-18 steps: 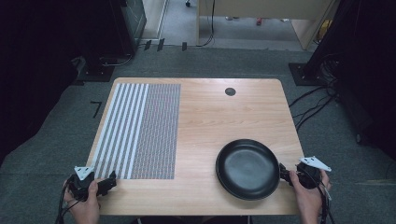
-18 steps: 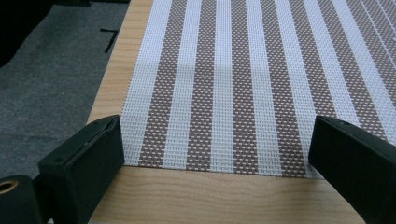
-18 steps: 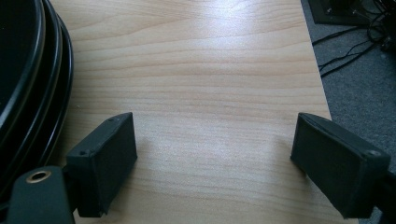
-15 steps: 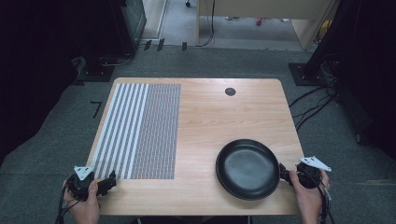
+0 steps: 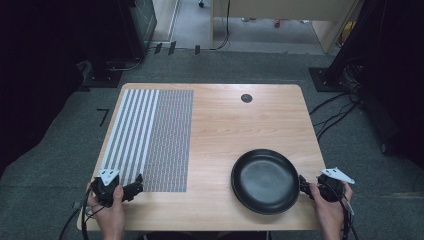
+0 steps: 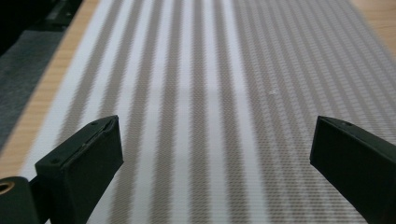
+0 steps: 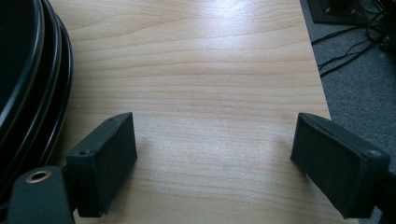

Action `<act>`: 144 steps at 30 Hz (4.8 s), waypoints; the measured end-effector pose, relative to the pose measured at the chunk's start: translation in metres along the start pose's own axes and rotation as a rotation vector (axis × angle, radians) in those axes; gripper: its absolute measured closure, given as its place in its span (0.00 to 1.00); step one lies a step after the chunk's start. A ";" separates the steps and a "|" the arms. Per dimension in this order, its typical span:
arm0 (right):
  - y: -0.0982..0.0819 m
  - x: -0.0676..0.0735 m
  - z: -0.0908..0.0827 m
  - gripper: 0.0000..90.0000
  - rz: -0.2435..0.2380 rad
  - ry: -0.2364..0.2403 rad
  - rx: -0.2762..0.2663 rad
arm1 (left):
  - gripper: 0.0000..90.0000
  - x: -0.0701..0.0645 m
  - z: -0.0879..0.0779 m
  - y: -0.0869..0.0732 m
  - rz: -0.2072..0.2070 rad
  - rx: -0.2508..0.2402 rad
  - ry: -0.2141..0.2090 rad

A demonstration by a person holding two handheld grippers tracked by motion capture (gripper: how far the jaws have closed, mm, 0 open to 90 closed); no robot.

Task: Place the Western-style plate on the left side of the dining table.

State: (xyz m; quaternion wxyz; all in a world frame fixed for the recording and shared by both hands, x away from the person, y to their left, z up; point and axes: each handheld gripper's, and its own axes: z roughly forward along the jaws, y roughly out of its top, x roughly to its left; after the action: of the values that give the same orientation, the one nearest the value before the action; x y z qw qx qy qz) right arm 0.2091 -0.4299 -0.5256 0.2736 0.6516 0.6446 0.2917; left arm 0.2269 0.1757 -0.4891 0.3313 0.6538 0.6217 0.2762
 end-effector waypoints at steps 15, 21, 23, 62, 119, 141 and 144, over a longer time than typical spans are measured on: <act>-0.001 0.001 -0.001 0.15 0.010 -0.008 0.001 | 0.03 -0.061 0.009 0.018 0.065 -0.031 -0.140; -0.001 -0.002 -0.005 0.17 0.088 -0.040 -0.021 | 0.03 -0.083 0.009 0.020 0.075 -0.036 -0.204; 0.001 -0.003 -0.009 0.18 0.109 -0.063 -0.042 | 0.03 -0.087 0.008 0.021 0.078 -0.039 -0.220; 0.012 0.037 -0.042 0.86 0.217 0.282 -0.137 | 0.03 -0.219 0.018 0.005 0.211 0.052 -0.481; 0.006 0.026 -0.039 0.98 0.290 0.360 -0.089 | 0.59 -0.253 0.035 0.015 0.165 0.188 -0.628; 0.005 0.029 -0.033 0.96 0.344 0.368 -0.079 | 0.60 -0.251 0.035 0.017 0.171 0.199 -0.634; 0.005 0.030 -0.033 0.96 0.346 0.370 -0.074 | 0.60 -0.250 0.035 0.019 0.165 0.204 -0.641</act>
State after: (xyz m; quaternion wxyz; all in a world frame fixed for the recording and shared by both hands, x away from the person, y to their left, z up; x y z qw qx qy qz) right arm 0.1880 -0.4008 -0.4986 0.1205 0.6774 0.5513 0.4718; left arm 0.2473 -0.0767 -0.4842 0.4193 0.7850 0.4556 0.0191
